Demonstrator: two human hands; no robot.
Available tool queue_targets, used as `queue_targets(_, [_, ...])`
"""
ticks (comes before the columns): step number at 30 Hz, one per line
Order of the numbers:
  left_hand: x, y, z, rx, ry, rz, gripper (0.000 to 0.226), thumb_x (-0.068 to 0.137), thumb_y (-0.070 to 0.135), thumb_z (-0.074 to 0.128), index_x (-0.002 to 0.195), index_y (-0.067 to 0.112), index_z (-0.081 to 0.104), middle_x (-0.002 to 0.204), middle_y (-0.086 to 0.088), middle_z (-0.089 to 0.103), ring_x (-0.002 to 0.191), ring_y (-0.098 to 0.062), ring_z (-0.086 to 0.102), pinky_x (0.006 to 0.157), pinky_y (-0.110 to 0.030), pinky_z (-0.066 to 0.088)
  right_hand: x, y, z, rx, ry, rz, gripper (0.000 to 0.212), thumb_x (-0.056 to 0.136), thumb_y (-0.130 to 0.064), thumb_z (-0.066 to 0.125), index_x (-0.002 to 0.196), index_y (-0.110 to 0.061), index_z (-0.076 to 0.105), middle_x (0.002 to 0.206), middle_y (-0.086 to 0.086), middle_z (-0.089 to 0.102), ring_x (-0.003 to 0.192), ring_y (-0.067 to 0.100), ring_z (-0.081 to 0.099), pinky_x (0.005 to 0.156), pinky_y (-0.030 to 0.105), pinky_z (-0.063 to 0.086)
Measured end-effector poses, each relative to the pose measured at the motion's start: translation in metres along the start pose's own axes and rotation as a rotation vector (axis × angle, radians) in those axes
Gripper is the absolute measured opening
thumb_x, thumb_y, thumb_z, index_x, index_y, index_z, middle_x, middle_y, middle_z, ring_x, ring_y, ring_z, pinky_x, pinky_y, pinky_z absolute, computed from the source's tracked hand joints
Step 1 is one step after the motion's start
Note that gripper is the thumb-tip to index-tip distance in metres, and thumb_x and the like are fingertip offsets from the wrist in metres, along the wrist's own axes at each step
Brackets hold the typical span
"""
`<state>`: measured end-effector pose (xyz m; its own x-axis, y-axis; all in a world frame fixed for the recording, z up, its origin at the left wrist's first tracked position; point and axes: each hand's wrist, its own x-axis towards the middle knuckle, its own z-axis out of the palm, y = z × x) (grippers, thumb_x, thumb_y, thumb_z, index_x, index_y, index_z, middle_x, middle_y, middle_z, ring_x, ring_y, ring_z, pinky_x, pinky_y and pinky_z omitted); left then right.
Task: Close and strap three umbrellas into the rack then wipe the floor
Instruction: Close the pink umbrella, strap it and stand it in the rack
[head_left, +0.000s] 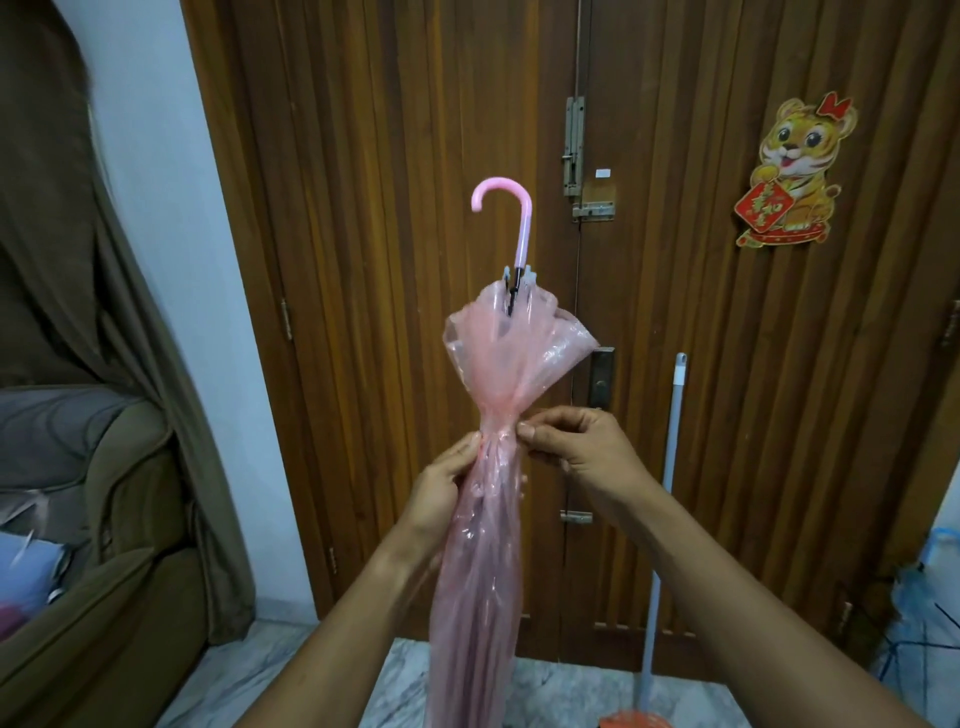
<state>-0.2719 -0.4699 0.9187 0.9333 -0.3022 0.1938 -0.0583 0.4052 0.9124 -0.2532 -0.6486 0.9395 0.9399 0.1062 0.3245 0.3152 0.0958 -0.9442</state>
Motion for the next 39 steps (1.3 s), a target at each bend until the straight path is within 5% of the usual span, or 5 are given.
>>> queue_targets(8, [-0.001, -0.02, 0.004, 0.477, 0.556, 0.342, 0.022, 0.091, 0.016, 0.071, 0.112, 0.016, 0.074, 0.093, 0.008, 0.077, 0.091, -0.001, 0.072, 0.08, -0.018, 0.058, -0.008, 0.01, 0.008, 0.087, 0.101, 0.076, 0.025, 0.081, 0.001, 0.076, 0.097, 0.017, 0.066, 0.086, 0.018, 0.075, 0.072, 0.019, 0.074, 0.06, 0.023, 0.062])
queue_targets(12, [-0.007, -0.025, 0.004, 0.413, 0.339, 0.227, 0.021, 0.098, 0.012, 0.058, 0.102, 0.009, 0.078, 0.093, -0.01, 0.078, 0.091, -0.029, 0.073, 0.079, -0.038, 0.058, -0.01, 0.01, 0.015, -0.025, 0.172, 0.011, 0.015, 0.077, -0.001, 0.081, 0.082, 0.009, 0.072, 0.079, 0.019, 0.076, 0.067, 0.023, 0.074, 0.06, 0.025, 0.062])
queue_targets(18, [-0.006, -0.032, 0.006, 0.447, 0.196, 0.118, 0.039, 0.085, 0.013, 0.077, 0.12, 0.024, 0.065, 0.11, -0.001, 0.074, 0.098, -0.015, 0.073, 0.083, -0.032, 0.061, -0.006, 0.0, 0.021, -0.266, 0.157, -0.044, 0.011, 0.078, -0.013, 0.086, 0.08, -0.003, 0.079, 0.074, 0.013, 0.077, 0.073, 0.03, 0.077, 0.071, 0.039, 0.065])
queue_targets(28, [0.007, -0.029, -0.01, -0.046, 0.204, 0.053, 0.048, 0.06, -0.005, 0.056, 0.106, -0.018, 0.059, 0.074, -0.015, 0.057, 0.062, -0.02, 0.055, 0.054, -0.03, 0.046, -0.02, 0.002, 0.034, -0.529, 0.085, -0.195, 0.005, 0.082, -0.021, 0.081, 0.083, -0.015, 0.081, 0.075, -0.005, 0.077, 0.074, 0.008, 0.074, 0.075, 0.037, 0.062])
queue_targets(39, [0.002, -0.018, -0.025, -0.13, -0.08, -0.009, 0.047, 0.077, 0.004, 0.07, 0.124, 0.005, 0.066, 0.117, -0.02, 0.068, 0.104, -0.028, 0.067, 0.089, -0.037, 0.056, -0.018, -0.007, 0.018, -0.234, 0.01, -0.017, 0.013, 0.086, -0.009, 0.076, 0.097, -0.001, 0.079, 0.09, 0.016, 0.078, 0.077, 0.018, 0.072, 0.07, 0.025, 0.062])
